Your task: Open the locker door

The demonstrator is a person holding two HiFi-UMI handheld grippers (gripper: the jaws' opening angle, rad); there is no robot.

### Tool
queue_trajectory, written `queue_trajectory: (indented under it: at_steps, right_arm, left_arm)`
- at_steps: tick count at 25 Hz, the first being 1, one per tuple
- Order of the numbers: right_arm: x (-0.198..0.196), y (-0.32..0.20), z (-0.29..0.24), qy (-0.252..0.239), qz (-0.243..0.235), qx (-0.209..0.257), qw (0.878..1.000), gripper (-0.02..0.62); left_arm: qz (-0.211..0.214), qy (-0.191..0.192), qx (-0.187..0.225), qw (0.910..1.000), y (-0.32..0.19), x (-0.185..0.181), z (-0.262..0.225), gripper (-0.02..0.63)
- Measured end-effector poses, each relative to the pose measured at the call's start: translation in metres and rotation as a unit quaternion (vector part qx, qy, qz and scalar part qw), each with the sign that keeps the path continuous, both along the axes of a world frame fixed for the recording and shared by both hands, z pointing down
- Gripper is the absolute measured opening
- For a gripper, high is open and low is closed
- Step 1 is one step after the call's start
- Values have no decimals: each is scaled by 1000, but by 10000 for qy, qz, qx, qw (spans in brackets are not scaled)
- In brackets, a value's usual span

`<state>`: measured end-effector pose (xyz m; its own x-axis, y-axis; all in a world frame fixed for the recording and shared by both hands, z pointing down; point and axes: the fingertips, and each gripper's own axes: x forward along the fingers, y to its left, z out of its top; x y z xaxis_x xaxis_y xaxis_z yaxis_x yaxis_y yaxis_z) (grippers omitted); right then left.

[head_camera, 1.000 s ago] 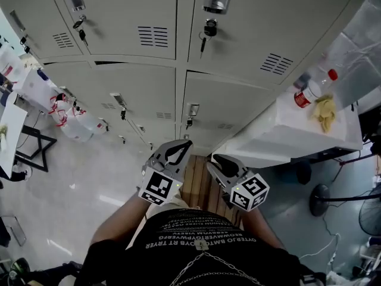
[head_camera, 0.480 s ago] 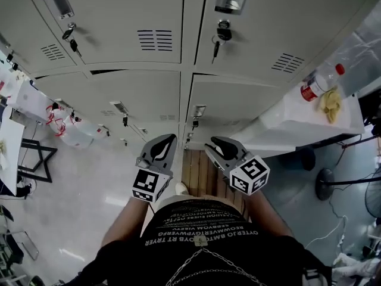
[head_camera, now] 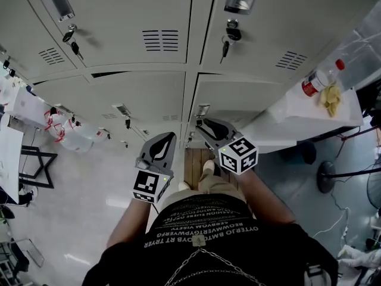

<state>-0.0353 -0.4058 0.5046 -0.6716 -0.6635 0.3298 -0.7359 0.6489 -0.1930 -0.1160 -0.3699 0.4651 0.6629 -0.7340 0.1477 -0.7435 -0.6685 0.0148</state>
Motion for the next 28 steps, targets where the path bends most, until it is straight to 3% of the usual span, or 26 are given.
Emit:
queue_trajectory:
  at_steps: [11, 21, 28]
  right_arm:
    - [-14, -34, 21, 39, 427, -248, 9988, 154]
    - [2, -56, 20, 22, 965, -215, 9951, 197]
    - [-9, -73, 31, -61, 1022, -404, 9939, 219]
  left_arm:
    - [-418, -128, -158, 9989, 14, -32, 14, -6]
    - [-562, -254, -142, 9980, 22, -33, 13, -6]
    - [-575, -297, -173, 9978, 26, -36, 16, -6]
